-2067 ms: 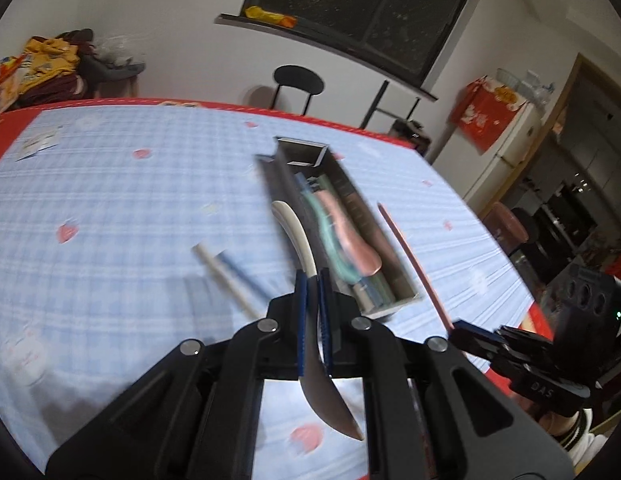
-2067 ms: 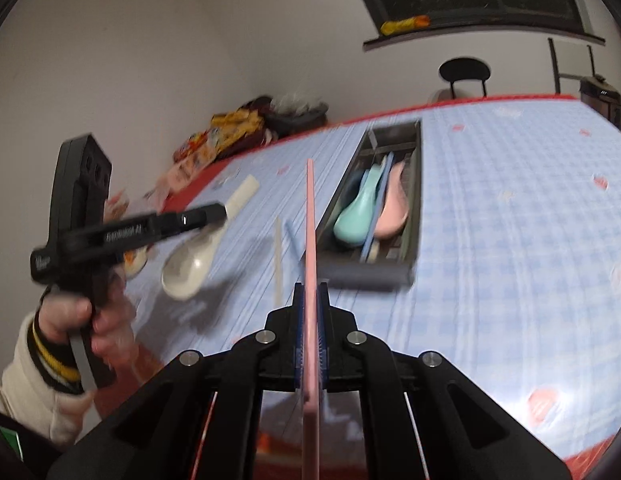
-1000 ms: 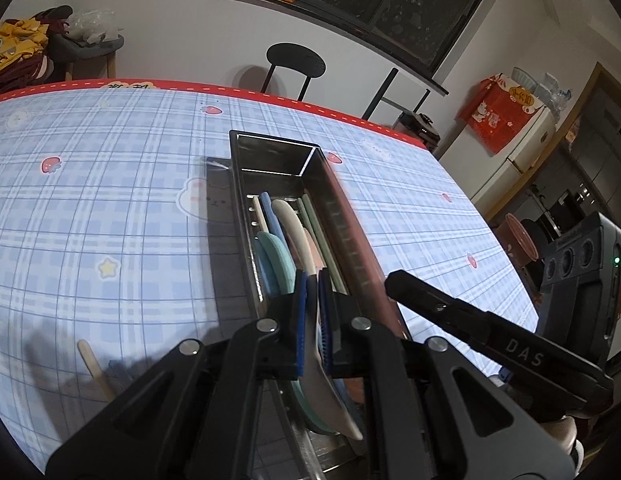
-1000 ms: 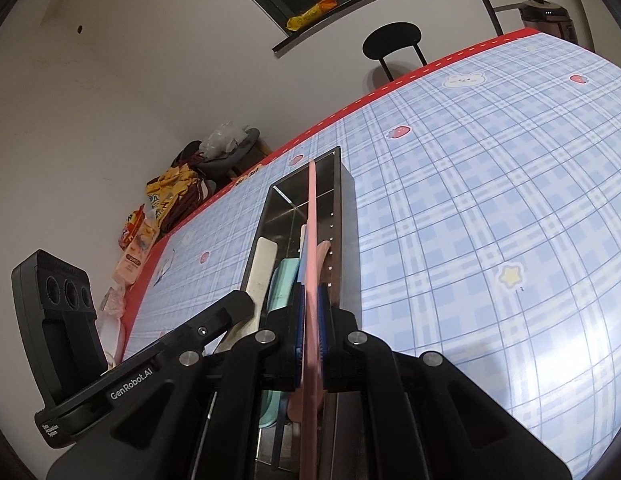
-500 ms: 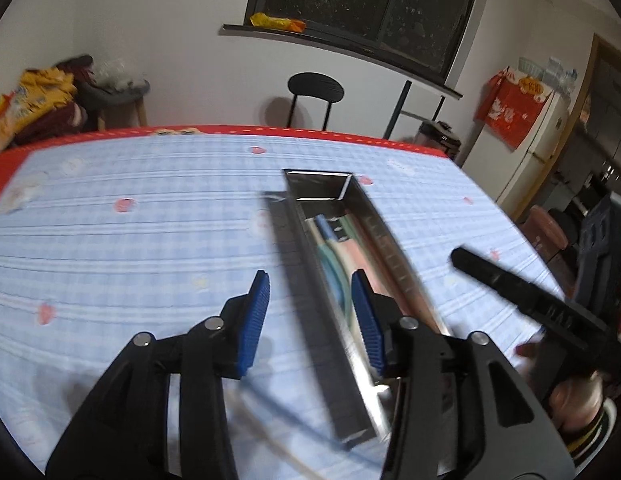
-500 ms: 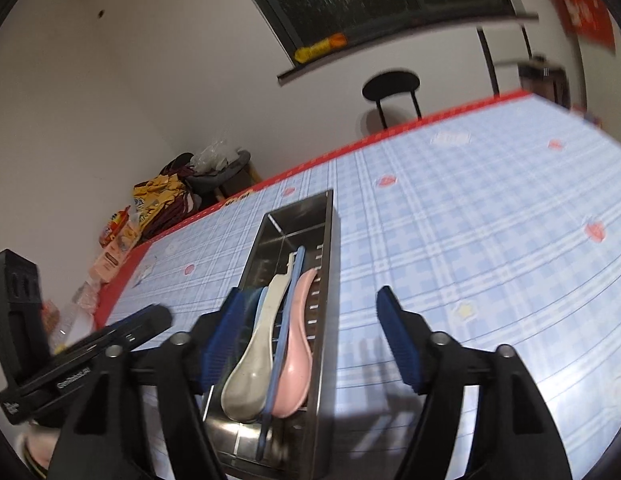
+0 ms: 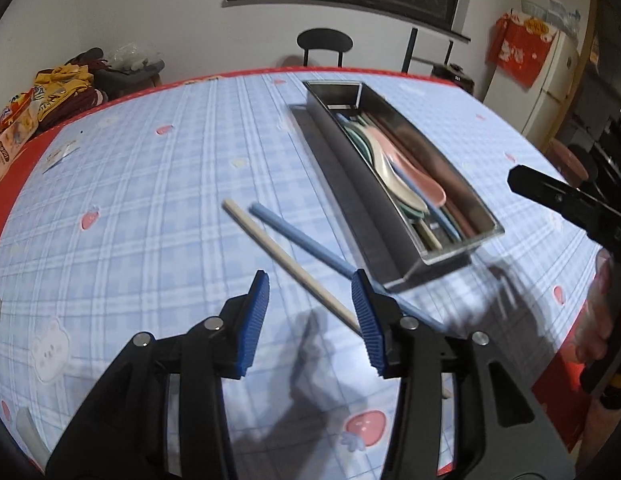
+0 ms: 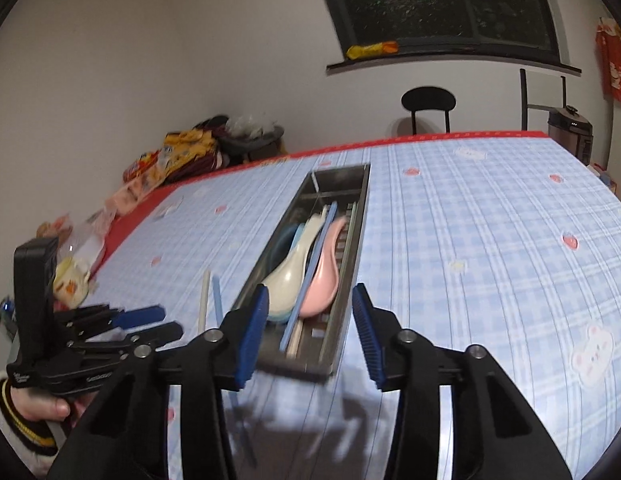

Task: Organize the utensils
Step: 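Move both tools back over the wooden and blue chopsticks, then grasp the wooden chopstick with left tool while right tool grasps the blue chopstick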

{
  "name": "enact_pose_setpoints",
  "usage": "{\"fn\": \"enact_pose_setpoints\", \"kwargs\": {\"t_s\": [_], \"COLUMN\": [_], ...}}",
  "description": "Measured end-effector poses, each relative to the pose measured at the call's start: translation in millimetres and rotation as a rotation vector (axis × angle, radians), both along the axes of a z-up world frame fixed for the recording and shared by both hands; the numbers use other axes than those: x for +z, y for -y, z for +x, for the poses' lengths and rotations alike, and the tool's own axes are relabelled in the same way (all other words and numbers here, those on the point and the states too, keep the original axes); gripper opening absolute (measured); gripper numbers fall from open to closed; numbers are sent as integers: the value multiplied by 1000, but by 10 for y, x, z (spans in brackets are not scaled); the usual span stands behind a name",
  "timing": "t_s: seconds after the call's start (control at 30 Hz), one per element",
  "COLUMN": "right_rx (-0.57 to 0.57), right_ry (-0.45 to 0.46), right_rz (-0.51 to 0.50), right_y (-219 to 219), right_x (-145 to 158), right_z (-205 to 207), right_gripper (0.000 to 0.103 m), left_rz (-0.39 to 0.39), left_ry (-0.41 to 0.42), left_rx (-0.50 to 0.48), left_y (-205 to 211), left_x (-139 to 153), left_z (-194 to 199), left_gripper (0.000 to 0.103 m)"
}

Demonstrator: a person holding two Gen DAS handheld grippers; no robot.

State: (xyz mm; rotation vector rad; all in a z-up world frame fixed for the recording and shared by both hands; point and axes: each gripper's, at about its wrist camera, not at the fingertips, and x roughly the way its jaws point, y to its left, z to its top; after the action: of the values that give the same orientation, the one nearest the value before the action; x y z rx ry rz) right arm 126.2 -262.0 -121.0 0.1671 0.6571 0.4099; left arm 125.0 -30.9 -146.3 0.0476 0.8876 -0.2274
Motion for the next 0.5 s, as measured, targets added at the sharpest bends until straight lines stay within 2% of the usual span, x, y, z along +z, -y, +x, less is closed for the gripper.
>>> {"fn": "enact_pose_setpoints", "kwargs": {"t_s": [0.27, 0.43, 0.47, 0.5], "right_rx": [14, 38, 46, 58], "right_ry": [-29, -42, -43, -46], "right_rz": [-20, -39, -43, -46], "right_y": [-26, -110, -135, -166], "right_x": [-107, -144, -151, -158], "right_z": [-144, -182, -197, -206], "right_gripper": [38, 38, 38, 38], "left_rz": [78, 107, 111, 114], "left_ry": [-63, -66, -64, -62], "left_rx": [49, 62, 61, 60], "left_y": [138, 158, 149, 144], "left_x": [-228, -241, -242, -240], "left_z": [178, 207, 203, 196], "left_gripper": [52, 55, 54, 47]}}
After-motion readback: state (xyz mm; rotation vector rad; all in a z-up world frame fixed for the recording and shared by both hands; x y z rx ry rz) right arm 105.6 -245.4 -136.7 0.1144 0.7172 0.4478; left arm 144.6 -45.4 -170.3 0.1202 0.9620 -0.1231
